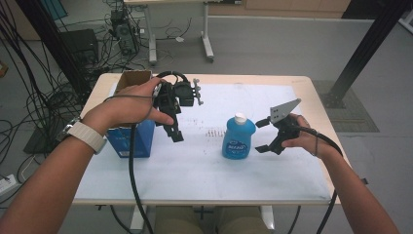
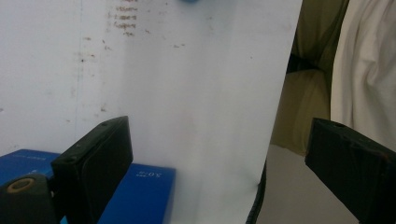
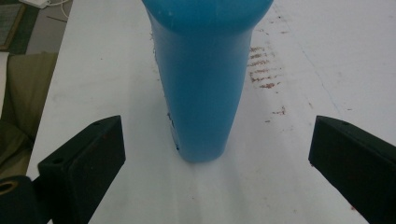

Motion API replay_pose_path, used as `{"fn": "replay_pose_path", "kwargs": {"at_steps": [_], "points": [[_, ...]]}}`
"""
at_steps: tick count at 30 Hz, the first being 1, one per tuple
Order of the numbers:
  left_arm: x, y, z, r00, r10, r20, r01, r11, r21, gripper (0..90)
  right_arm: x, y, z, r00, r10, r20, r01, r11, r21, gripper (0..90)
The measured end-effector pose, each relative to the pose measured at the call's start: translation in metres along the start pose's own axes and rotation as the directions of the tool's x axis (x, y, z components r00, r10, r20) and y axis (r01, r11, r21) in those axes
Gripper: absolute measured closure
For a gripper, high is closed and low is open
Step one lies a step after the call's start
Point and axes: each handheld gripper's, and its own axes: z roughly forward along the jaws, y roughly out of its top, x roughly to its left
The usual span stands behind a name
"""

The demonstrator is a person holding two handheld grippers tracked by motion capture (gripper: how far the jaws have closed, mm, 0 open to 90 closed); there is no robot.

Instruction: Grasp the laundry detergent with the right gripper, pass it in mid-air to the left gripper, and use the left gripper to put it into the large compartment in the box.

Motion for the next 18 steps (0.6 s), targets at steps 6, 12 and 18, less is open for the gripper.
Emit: {"fn": "replay_pose_path", "kwargs": {"at_steps": [6,12,18], "points": [[0.0000,-0.0002,0.0000,1.0000,0.000,0.000,0.000,1.0000,0.000,7.9,-0.0001,-0.0010,0.0008,1.0000,0.000,0.002,0.000,1.000,-0.008,3.6],[-0.0002,-0.0001,0.0000,1.0000,0.000,-0.001,0.000,1.0000,0.000,7.9,0.0011,-0.0032,0.0024,1.0000,0.004,0.002,-0.004,1.000,-0.015,3.7],[-0.0004,-0.0004,-0.0002,1.0000,0.000,0.000,0.000,1.0000,0.001,7.9,0.0015,-0.0042,0.0034,1.0000,0.004,0.002,-0.004,1.000,-0.017,3.7]]}}
